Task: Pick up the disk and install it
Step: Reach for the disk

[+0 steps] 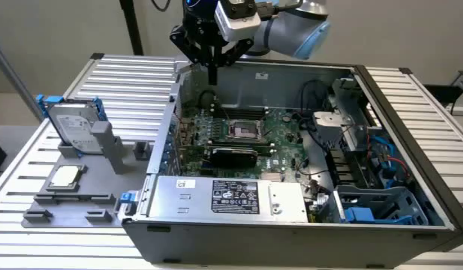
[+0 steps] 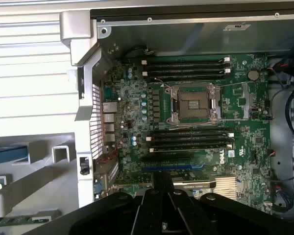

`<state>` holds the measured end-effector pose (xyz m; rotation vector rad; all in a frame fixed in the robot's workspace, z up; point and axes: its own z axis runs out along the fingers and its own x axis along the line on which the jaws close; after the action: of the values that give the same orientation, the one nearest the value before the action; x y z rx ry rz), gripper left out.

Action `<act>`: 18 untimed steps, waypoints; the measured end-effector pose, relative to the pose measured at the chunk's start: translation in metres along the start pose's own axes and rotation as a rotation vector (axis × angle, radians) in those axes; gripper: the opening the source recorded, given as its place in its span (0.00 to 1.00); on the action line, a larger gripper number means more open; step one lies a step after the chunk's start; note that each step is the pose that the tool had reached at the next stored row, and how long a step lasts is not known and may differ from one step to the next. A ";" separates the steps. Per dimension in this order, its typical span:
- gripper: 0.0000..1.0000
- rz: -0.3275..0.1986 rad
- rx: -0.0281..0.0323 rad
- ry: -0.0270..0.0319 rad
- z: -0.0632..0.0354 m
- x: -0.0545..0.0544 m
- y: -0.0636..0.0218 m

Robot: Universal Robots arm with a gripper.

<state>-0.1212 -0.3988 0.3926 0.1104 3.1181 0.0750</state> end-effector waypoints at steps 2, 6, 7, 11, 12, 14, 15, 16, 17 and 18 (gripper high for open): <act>0.11 0.000 0.0000 0.0000 0.0000 0.000 0.0000; 0.11 0.000 -0.0001 0.0000 0.0000 0.000 0.0000; 0.11 0.000 0.0000 0.0000 0.0000 0.000 0.0000; 0.11 0.000 0.0000 0.0000 0.0000 0.000 0.0000; 0.11 0.000 0.0000 -0.0001 0.0000 0.000 0.0000; 0.11 0.000 0.0002 0.0001 -0.0001 0.003 -0.0002; 0.11 0.000 0.0001 0.0000 -0.0002 0.007 -0.0005; 0.11 0.000 0.0001 0.0000 -0.0003 0.011 -0.0008; 0.11 0.000 0.0000 0.0000 -0.0003 0.016 -0.0011; 0.11 0.000 0.0000 -0.0001 -0.0004 0.020 -0.0014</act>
<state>-0.1414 -0.3988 0.3926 0.1105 3.1180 0.0750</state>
